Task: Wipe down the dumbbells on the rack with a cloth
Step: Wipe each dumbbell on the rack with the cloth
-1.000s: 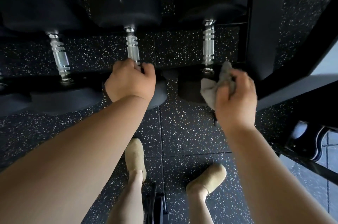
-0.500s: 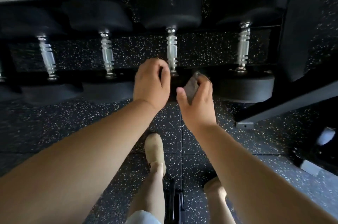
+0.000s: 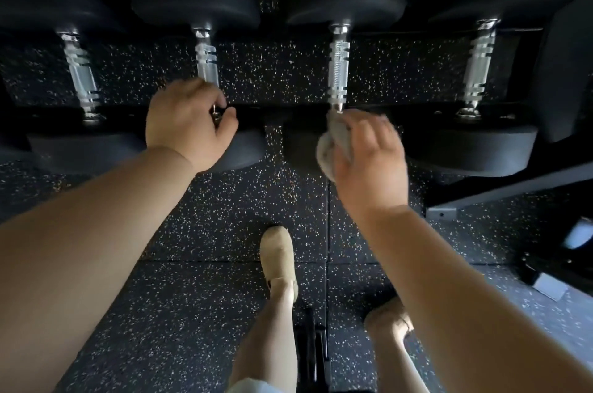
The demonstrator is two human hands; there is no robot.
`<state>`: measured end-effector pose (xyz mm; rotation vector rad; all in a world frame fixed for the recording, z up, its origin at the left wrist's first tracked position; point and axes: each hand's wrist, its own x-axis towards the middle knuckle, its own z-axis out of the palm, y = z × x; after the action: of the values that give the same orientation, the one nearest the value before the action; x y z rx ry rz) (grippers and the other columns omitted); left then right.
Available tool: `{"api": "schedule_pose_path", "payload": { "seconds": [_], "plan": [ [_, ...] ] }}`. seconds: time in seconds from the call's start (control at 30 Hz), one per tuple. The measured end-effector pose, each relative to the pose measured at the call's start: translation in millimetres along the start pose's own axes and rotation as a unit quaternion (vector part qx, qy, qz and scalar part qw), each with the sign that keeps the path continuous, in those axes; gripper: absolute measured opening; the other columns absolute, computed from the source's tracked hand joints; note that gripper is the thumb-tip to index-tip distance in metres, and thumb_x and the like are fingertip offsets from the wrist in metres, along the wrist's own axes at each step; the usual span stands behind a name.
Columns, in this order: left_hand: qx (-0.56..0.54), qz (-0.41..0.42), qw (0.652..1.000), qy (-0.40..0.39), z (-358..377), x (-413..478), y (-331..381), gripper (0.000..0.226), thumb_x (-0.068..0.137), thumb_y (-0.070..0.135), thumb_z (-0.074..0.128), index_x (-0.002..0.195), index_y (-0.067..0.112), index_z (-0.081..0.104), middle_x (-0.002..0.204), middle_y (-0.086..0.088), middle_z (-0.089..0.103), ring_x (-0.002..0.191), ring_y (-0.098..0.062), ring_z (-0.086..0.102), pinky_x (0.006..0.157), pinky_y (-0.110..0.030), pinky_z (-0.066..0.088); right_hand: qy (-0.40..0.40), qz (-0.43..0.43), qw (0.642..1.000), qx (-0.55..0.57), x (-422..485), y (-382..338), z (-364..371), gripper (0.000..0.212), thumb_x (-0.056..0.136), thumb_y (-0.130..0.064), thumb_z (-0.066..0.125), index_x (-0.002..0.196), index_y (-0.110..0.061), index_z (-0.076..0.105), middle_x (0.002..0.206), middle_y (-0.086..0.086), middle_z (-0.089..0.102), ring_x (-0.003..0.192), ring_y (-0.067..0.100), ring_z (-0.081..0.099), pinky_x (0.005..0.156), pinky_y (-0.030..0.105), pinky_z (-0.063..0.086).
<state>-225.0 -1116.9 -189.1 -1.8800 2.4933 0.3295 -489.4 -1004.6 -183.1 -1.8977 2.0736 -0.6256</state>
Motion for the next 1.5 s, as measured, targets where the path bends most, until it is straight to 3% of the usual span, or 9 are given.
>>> {"api": "schedule_pose_path", "payload": {
  "seconds": [0.17,0.37,0.67,0.77,0.93,1.07,1.17,1.33,1.5],
  "plan": [
    [0.025,-0.170,0.985,0.020,6,-4,24,0.045,0.091,0.046,0.039,0.095,0.019,0.075,0.096,-0.010,0.071,0.090,-0.038,0.062,0.081,-0.046,0.043,0.086,0.293,0.943,0.136,8,-12,-11,0.017,0.104,-0.024,0.050,0.113,-0.022,0.064,0.103,0.003,0.069,0.096,0.009,0.064,0.093,0.042,0.053],
    [-0.066,-0.183,0.976,0.094,8,-10,23,0.040,0.092,0.051,0.044,0.088,0.022,0.071,0.090,-0.005,0.072,0.088,-0.032,0.063,0.066,-0.036,0.039,-0.047,-0.082,0.995,-0.029,2,-23,19,0.030,0.094,-0.038,0.068,0.113,-0.015,0.073,0.133,0.004,0.065,0.130,0.031,0.056,0.123,0.050,0.025],
    [-0.040,-0.158,0.983,0.083,13,-10,21,0.036,0.094,0.043,0.042,0.076,0.020,0.063,0.072,0.002,0.056,0.070,-0.026,0.049,0.060,-0.036,0.031,0.021,0.274,0.952,0.136,59,-3,-6,0.019,0.102,-0.033,0.055,0.101,-0.015,0.061,0.096,0.002,0.067,0.084,0.019,0.062,0.069,0.028,0.049],
    [-0.033,-0.161,0.983,0.079,12,-10,21,0.035,0.093,0.044,0.042,0.076,0.020,0.061,0.072,0.004,0.053,0.070,-0.026,0.048,0.061,-0.036,0.031,0.009,0.288,0.946,0.150,116,-3,5,0.037,0.105,-0.045,0.050,0.120,-0.012,0.058,0.117,0.007,0.065,0.101,0.021,0.061,0.073,0.022,0.035],
    [-0.035,-0.165,0.983,0.074,13,-10,21,0.032,0.093,0.043,0.044,0.073,0.021,0.058,0.071,0.004,0.053,0.071,-0.025,0.047,0.060,-0.035,0.032,-0.270,0.245,0.931,-0.022,143,-9,21,0.084,0.100,-0.057,0.053,0.155,-0.001,0.022,0.152,0.022,0.036,0.136,0.038,0.044,0.106,0.042,0.042],
    [-0.043,-0.161,0.983,0.081,14,-10,20,0.033,0.091,0.043,0.045,0.072,0.020,0.057,0.071,0.002,0.057,0.070,-0.027,0.050,0.059,-0.034,0.033,-0.398,0.172,0.897,-0.085,115,1,10,0.041,0.099,-0.042,0.050,0.123,-0.008,0.056,0.126,0.024,0.058,0.108,0.036,0.060,0.088,0.037,0.050],
    [-0.036,-0.152,0.985,0.075,15,-9,19,0.034,0.090,0.046,0.042,0.072,0.020,0.057,0.072,0.002,0.058,0.071,-0.027,0.051,0.059,-0.034,0.032,-0.384,0.178,0.903,-0.073,133,1,9,0.032,0.102,-0.040,0.048,0.095,-0.013,0.064,0.104,0.014,0.069,0.088,0.029,0.062,0.070,0.031,0.041],
    [-0.039,-0.152,0.985,0.072,14,-9,18,0.035,0.089,0.046,0.042,0.070,0.020,0.055,0.071,0.001,0.058,0.070,-0.027,0.051,0.057,-0.036,0.035,-0.158,0.318,0.931,0.083,152,2,16,0.054,0.104,-0.053,0.050,0.133,-0.007,0.051,0.125,0.013,0.064,0.113,0.032,0.063,0.076,0.029,0.038],
    [-0.039,-0.150,0.986,0.064,12,-9,19,0.036,0.090,0.046,0.040,0.069,0.020,0.055,0.070,0.001,0.058,0.069,-0.029,0.052,0.056,-0.035,0.035,-0.412,0.239,0.878,-0.054,123,-2,18,0.101,0.088,-0.058,0.067,0.154,0.004,0.023,0.145,0.022,0.046,0.124,0.037,0.057,0.091,0.035,0.050]
  ]
}}
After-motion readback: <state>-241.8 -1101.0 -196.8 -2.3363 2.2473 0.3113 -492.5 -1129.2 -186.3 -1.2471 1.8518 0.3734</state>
